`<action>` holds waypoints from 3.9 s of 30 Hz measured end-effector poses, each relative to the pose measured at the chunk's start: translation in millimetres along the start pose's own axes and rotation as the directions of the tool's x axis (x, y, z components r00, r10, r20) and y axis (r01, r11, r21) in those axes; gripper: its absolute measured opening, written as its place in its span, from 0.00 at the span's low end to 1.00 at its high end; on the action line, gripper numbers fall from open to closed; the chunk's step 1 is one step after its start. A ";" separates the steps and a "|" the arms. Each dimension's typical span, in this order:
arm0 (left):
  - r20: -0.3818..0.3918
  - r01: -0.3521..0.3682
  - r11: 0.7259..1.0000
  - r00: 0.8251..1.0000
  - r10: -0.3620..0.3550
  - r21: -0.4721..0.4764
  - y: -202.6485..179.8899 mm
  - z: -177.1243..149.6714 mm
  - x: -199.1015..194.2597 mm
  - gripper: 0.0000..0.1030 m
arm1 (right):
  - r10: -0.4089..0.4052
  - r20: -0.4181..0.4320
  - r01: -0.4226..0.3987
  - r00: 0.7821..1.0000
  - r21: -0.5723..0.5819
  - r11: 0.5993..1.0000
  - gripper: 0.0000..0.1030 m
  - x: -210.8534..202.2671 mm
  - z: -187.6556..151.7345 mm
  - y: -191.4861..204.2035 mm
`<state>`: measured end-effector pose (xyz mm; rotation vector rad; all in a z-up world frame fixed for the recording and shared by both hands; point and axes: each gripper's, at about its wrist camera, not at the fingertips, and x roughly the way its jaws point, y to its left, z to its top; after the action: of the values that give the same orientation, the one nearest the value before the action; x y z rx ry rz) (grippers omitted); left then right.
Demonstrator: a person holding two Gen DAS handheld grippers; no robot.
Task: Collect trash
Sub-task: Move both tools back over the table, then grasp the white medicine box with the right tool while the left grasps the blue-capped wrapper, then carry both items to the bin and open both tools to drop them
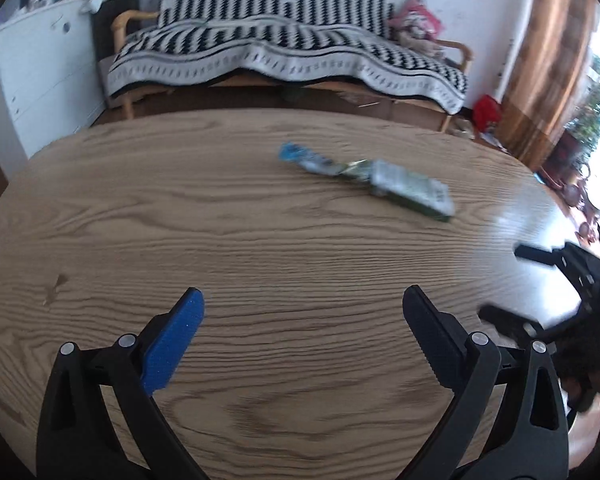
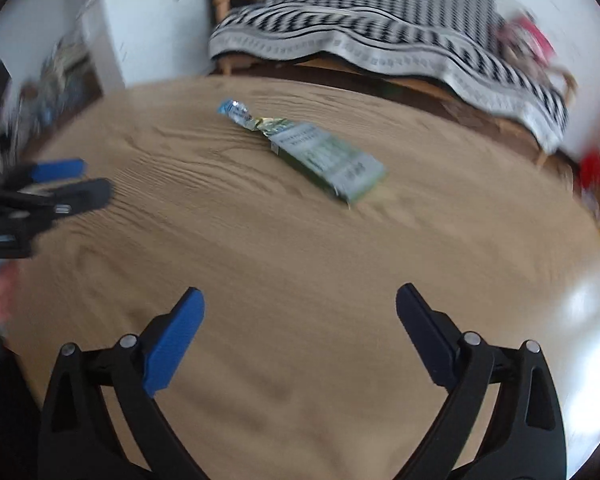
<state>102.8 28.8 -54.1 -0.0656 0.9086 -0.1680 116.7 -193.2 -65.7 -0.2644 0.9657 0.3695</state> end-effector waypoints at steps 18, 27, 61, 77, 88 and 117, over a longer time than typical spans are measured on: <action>-0.048 -0.033 0.987 0.998 0.026 -0.155 21.3 18.5 35.9 0.94 | 0.148 -0.050 -0.153 0.988 -0.127 0.980 0.75 95.9 97.5 -52.5; -0.041 -0.039 0.972 0.999 0.030 -0.230 3.7 54.8 68.0 0.94 | 0.112 -0.012 -0.112 0.994 -0.096 0.989 0.58 42.7 28.7 -27.7; -0.066 -0.144 0.985 0.988 0.138 -0.091 -98.9 57.0 76.9 0.08 | -0.259 0.026 0.200 0.965 0.561 0.803 0.58 -229.6 -252.4 -104.8; -0.139 0.442 0.800 0.895 -0.424 0.406 -448.8 -117.3 -50.5 0.08 | -0.482 -0.275 0.418 0.832 0.881 0.220 0.58 -354.0 -544.7 -218.2; -0.342 0.606 0.561 0.790 -0.509 0.564 -588.5 -248.2 -46.8 0.08 | -0.332 -0.327 0.363 0.885 0.930 0.054 0.58 -328.2 -629.2 -271.2; -0.481 0.690 0.487 0.723 -0.496 0.536 -637.1 -289.5 -0.4 0.08 | -0.319 -0.328 0.319 0.889 0.944 -0.084 0.78 -323.5 -655.4 -282.7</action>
<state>-200.6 -594.4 -150.2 0.3594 1.0081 -1.2211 -421.5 -758.5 -136.4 0.9020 0.8971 -0.8966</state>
